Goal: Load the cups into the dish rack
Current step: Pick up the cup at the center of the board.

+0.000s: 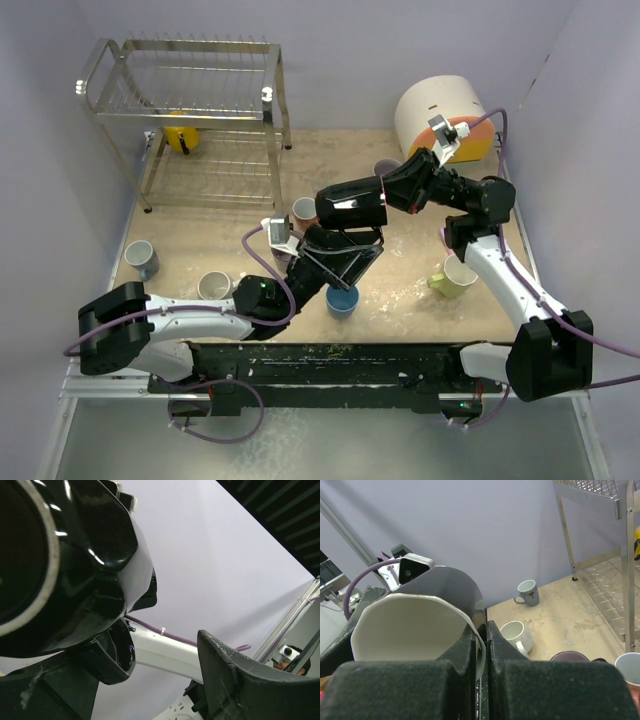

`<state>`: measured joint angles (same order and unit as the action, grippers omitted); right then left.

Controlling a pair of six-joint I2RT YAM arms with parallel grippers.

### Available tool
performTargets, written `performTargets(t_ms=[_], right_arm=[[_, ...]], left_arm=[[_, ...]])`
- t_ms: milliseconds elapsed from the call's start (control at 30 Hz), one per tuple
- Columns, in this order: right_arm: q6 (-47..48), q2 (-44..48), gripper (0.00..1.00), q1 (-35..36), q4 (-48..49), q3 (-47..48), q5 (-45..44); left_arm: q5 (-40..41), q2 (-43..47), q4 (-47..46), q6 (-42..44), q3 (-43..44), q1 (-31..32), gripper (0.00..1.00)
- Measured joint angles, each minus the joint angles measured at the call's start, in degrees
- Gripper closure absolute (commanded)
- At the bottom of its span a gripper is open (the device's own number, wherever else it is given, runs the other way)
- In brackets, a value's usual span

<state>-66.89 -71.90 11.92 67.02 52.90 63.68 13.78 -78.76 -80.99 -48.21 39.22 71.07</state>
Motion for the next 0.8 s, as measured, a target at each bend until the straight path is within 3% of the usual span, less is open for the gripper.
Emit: performTargets(t_ms=[167,367,500,700,800], right_arm=[[-0.2,0.4,1.0,0.0,0.8,-0.8,-0.3],[-0.2,1.1,1.0,0.0,1.2,-1.6,-0.5],[0.0,1.2,1.0,0.0,1.2,-1.8,-0.7],[0.5,1.2,1.0,0.0,1.4,-1.8,-0.7],[1.4,1.2,1.0,0.0,1.3,-1.9,-0.7]], left_arm=[[2.7,0.0,1.4,0.0,0.1,0.0,0.42],[4.0,0.0,5.0,-0.1,1.7,0.0,0.47],[5.3,0.2,6.9,-0.7,1.8,0.0,0.58],[7.8,0.8,8.9,-2.4,1.8,0.0,0.59],[8.9,1.1,9.6,-3.6,1.8,0.1,0.72]])
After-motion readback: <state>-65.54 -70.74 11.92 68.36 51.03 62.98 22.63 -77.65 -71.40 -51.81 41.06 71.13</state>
